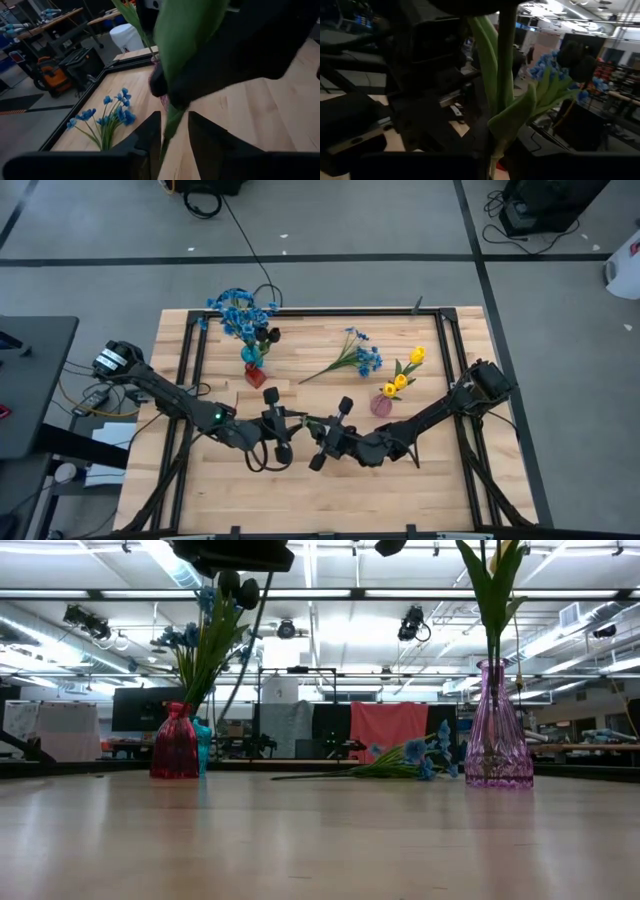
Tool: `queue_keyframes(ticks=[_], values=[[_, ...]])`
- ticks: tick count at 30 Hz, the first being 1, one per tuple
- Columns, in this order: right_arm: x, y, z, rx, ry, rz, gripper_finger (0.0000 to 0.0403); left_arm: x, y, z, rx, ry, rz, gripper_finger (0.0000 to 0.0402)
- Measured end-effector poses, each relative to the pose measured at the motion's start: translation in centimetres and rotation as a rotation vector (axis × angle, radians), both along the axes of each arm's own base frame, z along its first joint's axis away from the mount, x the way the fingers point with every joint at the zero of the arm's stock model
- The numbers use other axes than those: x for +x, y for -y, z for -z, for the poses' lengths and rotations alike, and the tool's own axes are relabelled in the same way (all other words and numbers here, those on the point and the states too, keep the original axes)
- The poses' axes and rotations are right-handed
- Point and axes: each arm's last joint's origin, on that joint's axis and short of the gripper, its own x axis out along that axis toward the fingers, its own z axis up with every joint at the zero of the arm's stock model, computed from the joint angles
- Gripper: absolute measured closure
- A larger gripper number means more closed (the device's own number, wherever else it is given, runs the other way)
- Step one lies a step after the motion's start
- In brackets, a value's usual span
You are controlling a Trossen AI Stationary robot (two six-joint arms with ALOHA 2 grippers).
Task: Sort flowers into vase by color
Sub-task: Put the black flower into the red vase
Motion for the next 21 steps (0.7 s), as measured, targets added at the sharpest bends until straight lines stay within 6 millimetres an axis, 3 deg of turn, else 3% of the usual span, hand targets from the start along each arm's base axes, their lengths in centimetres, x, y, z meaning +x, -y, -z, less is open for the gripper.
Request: queue_keyframes(ticks=[5, 12, 16, 21], values=[[0.0, 0.0, 0.1, -0.003, -0.009, 0.003, 0.0355, 0.0, 0.0, 0.0, 0.003, -0.001, 0.000, 0.0322], [-0.1, -0.2, 0.1, -0.005, -0.012, 0.001, 0.0346, 0.0, 0.0, 0.0, 0.021, -0.006, 0.003, 0.0389], [-0.2, -0.6, 0.1, -0.005, -0.011, -0.018, 0.0307, 0.0, 0.0, -0.1, 0.012, 0.008, 0.004, 0.0378], [-1.2, -1.7, -0.6, -0.002, -0.004, 0.017, 0.0224, -0.1, -0.1, -0.1, -0.002, 0.040, -0.010, 0.0375]])
